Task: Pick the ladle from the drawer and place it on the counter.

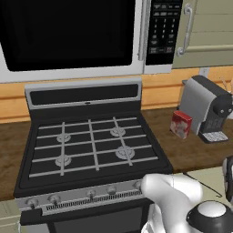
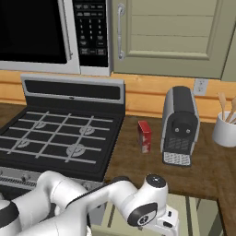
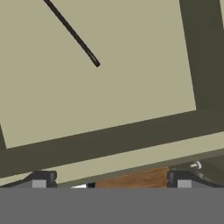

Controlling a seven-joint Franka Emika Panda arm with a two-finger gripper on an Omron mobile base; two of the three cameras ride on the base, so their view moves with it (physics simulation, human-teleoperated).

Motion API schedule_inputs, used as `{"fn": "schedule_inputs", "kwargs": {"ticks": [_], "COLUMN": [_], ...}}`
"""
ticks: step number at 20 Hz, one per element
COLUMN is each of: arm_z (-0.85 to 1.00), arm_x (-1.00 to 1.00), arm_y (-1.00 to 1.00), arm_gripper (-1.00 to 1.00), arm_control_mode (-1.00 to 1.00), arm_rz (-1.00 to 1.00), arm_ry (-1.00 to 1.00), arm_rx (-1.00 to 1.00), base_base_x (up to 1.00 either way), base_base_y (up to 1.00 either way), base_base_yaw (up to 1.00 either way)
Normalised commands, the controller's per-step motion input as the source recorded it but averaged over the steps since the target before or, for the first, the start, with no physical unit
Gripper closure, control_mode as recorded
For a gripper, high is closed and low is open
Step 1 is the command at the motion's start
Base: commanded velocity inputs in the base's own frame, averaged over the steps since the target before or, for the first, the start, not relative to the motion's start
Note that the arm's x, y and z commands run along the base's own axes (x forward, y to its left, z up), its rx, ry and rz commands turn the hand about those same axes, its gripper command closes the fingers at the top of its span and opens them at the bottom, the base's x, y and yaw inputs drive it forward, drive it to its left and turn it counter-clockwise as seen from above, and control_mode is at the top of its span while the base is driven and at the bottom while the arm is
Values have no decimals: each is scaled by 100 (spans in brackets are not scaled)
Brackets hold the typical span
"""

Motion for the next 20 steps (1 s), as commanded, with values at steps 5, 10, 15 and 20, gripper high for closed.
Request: {"fn": "schedule_inputs", "kwargs": {"ticks": [5,10,15,20], "arm_z": [-6,-30,-25,-7], "arm_x": [28,0,-1,-31], "arm_y": [0,-4,-11,-38], "arm_gripper": [-100,-100,-100,-100], "arm_control_mode": [-100,-100,-100,-100], "arm_rz": [0,2,1,0], "arm_ry": [0,3,6,7], "arm_rx": [0,0,0,0], "base_base_x": [0,0,0,0], "base_base_y": [0,0,0,0], "base_base_yaw": [0,0,0,0]}}
